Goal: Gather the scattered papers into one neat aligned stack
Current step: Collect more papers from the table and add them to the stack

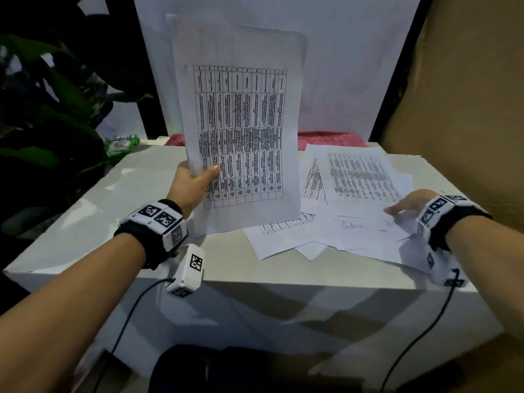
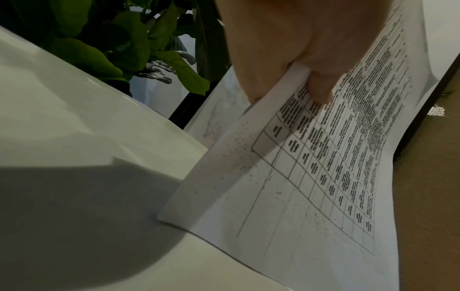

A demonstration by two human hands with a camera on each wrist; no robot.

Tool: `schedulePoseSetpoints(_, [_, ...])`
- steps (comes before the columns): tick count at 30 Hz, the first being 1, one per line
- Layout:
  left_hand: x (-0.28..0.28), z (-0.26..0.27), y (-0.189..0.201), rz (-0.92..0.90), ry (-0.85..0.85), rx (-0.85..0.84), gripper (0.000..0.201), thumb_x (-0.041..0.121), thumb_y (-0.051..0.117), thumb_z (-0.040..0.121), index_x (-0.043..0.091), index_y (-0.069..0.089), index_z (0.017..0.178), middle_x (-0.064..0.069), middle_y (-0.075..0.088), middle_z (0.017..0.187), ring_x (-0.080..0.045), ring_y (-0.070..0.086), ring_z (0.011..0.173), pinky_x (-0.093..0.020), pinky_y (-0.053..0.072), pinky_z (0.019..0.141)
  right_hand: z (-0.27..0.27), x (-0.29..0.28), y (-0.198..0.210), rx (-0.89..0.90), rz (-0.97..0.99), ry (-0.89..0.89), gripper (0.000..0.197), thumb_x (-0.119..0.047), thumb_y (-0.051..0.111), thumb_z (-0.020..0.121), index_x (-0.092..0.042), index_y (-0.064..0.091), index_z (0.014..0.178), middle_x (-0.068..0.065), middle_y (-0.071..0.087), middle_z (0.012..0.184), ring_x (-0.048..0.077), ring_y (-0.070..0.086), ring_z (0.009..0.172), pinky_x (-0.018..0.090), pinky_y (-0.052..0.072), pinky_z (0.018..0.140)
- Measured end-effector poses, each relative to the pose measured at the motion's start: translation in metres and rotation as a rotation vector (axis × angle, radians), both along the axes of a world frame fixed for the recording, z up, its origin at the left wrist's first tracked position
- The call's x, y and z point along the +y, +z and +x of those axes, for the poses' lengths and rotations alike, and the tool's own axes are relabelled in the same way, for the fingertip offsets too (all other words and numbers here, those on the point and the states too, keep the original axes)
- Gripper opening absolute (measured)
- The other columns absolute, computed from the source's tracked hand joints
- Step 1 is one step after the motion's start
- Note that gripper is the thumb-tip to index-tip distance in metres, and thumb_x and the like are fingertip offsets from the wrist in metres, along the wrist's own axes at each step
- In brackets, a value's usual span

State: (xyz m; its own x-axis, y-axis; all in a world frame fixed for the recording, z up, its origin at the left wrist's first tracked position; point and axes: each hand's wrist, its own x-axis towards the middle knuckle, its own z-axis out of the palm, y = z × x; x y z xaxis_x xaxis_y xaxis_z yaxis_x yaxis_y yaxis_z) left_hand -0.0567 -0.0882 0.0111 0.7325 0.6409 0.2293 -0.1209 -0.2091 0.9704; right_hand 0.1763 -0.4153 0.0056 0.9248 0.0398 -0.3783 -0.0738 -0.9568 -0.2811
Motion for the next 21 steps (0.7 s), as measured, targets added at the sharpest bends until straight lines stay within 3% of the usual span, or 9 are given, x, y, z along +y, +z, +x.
schedulePoseSetpoints(1, [0.000, 0.000, 0.001, 0.000, 0.000, 0.003, 0.008, 0.012, 0.055, 0.091, 0.018, 0.057, 0.095, 0.006, 0.061, 0.090, -0.005, 0.060, 0.083, -0.013, 0.053, 0.064, 0.000, -0.001, -0.001, 0.004, 0.016, -0.010, 0.044, -0.027, 0.070, 0.081, 0.010, 0.061, 0.103, 0.021, 0.057, 0.118, 0.036, 0.049, 0.121, 0.040, 0.038, 0.098])
schedulePoseSetpoints(3, [0.000, 0.001, 0.001, -0.009, 0.000, -0.006, 0.013, 0.012, 0.054, 0.091, 0.012, 0.057, 0.104, 0.006, 0.060, 0.090, -0.005, 0.060, 0.084, -0.017, 0.051, 0.069, 0.003, -0.004, -0.004, 0.012, 0.045, -0.039, 0.051, -0.032, 0.067, 0.083, 0.008, 0.058, 0.113, 0.021, 0.058, 0.120, 0.032, 0.055, 0.110, 0.036, 0.042, 0.085])
schedulePoseSetpoints(5, [0.000, 0.001, 0.001, -0.015, 0.003, -0.005, 0.019, 0.011, 0.054, 0.091, 0.010, 0.056, 0.110, 0.008, 0.060, 0.091, -0.005, 0.059, 0.085, -0.018, 0.049, 0.072, 0.012, -0.007, -0.009, -0.031, 0.121, -0.090, 0.052, -0.025, 0.070, 0.080, 0.004, 0.056, 0.120, 0.018, 0.059, 0.119, 0.030, 0.056, 0.102, 0.033, 0.045, 0.075])
schedulePoseSetpoints(7, [0.000, 0.001, 0.000, -0.019, 0.000, -0.007, 0.013, 0.010, 0.054, 0.091, 0.015, 0.057, 0.102, 0.009, 0.060, 0.091, -0.003, 0.059, 0.084, -0.015, 0.050, 0.069, 0.018, -0.010, -0.011, -0.087, 0.109, -0.134, 0.053, -0.019, 0.075, 0.076, 0.007, 0.056, 0.118, 0.020, 0.060, 0.122, 0.033, 0.057, 0.103, 0.038, 0.048, 0.085])
schedulePoseSetpoints(11, [0.000, 0.001, 0.001, 0.008, -0.017, -0.006, 0.015, 0.009, 0.054, 0.092, 0.024, 0.057, 0.089, 0.008, 0.062, 0.090, -0.003, 0.062, 0.083, -0.012, 0.053, 0.066, 0.014, -0.001, -0.003, 0.044, 0.201, -0.119, 0.022, -0.007, 0.075, 0.074, 0.002, 0.065, 0.092, 0.017, 0.056, 0.109, 0.035, 0.055, 0.104, 0.042, 0.045, 0.094])
schedulePoseSetpoints(14, [0.000, 0.001, 0.002, 0.017, -0.017, 0.001, 0.016, 0.010, 0.054, 0.092, 0.025, 0.057, 0.088, 0.006, 0.063, 0.089, -0.005, 0.063, 0.083, -0.017, 0.054, 0.069, 0.006, 0.004, 0.003, 0.059, 0.241, -0.070, 0.016, -0.008, 0.071, 0.079, -0.001, 0.057, 0.075, 0.016, 0.055, 0.100, 0.031, 0.053, 0.095, 0.037, 0.046, 0.072])
schedulePoseSetpoints(16, [0.001, 0.001, 0.001, 0.012, -0.013, 0.008, 0.014, 0.010, 0.053, 0.092, 0.022, 0.059, 0.089, 0.003, 0.064, 0.091, -0.012, 0.063, 0.086, -0.026, 0.054, 0.076, 0.001, 0.008, -0.001, 0.018, 0.314, -0.058, 0.016, -0.010, 0.065, 0.085, 0.003, 0.058, 0.080, 0.014, 0.057, 0.094, 0.031, 0.054, 0.089, 0.034, 0.041, 0.064])
schedulePoseSetpoints(19, [0.000, -0.001, 0.002, -0.005, 0.000, 0.025, 0.012, 0.010, 0.054, 0.092, 0.010, 0.061, 0.101, 0.001, 0.064, 0.093, -0.019, 0.063, 0.091, -0.032, 0.053, 0.082, -0.005, 0.013, -0.008, -0.128, 0.270, -0.035, 0.032, -0.013, 0.055, 0.091, 0.012, 0.058, 0.112, 0.021, 0.059, 0.116, 0.037, 0.055, 0.111, 0.039, 0.044, 0.085])
schedulePoseSetpoints(21, [0.000, -0.002, 0.002, -0.030, 0.013, 0.031, 0.027, 0.011, 0.054, 0.091, 0.001, 0.056, 0.116, -0.001, 0.064, 0.096, -0.020, 0.063, 0.093, -0.030, 0.053, 0.079, -0.007, 0.013, -0.005, -0.218, 0.250, -0.025, 0.038, -0.013, 0.053, 0.090, 0.011, 0.055, 0.120, 0.027, 0.056, 0.125, 0.039, 0.053, 0.117, 0.040, 0.043, 0.091])
